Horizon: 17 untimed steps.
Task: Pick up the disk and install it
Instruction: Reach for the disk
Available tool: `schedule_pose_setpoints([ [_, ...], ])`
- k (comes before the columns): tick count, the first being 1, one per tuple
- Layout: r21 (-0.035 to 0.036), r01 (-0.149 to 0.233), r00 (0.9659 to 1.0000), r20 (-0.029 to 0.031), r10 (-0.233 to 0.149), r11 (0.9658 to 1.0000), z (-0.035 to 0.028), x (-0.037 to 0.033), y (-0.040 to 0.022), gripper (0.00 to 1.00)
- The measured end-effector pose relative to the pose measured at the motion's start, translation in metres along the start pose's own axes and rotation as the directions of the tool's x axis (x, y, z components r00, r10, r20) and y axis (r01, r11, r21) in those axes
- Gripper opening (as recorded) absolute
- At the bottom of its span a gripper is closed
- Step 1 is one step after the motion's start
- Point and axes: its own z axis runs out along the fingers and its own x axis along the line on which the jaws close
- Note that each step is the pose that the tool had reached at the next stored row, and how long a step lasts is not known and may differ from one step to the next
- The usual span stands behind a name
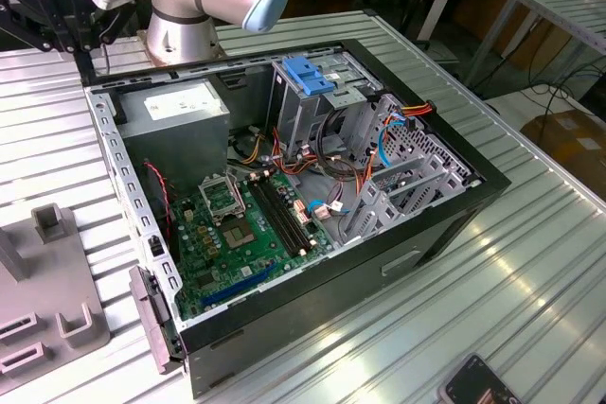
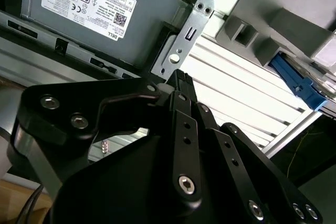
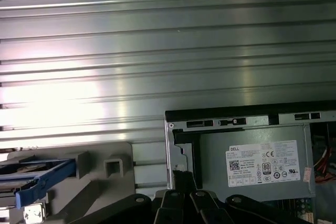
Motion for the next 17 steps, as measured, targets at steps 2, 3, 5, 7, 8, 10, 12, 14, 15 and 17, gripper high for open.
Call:
schedule_pose_setpoints([
  [2,-0.0004,0.0,1.0,0.0001,0.0,1.0,-0.0001,0.0059,-0.0005,0.1],
  [3,-0.0003,0.0,1.0,0.0001,0.0,1.0,-0.0001,0.007,-0.0005,0.1],
  [5,-0.0004,0.0,1.0,0.0001,0.0,1.0,-0.0002,0.009,-0.0007,0.1],
  [7,-0.0004,0.0,1.0,0.0001,0.0,1.0,-0.0002,0.0098,-0.0008,0.1],
  [8,-0.0003,0.0,1.0,0.0001,0.0,1.0,-0.0002,0.01,-0.0008,0.1],
  [10,-0.0004,0.0,1.0,0.0001,0.0,1.0,-0.0002,0.0105,-0.001,0.1],
  [12,-0.0004,0.0,1.0,0.0001,0.0,1.0,-0.0003,0.011,-0.0014,0.1],
  [14,-0.0004,0.0,1.0,0.0001,0.0,1.0,-0.0003,0.0115,-0.002,0.1],
  [15,-0.0004,0.0,1.0,0.0001,0.0,1.0,-0.0003,0.0119,-0.0023,0.1],
  [17,-0.0004,0.0,1.0,0.0001,0.0,1.0,-0.0004,0.0126,-0.0027,0.1],
])
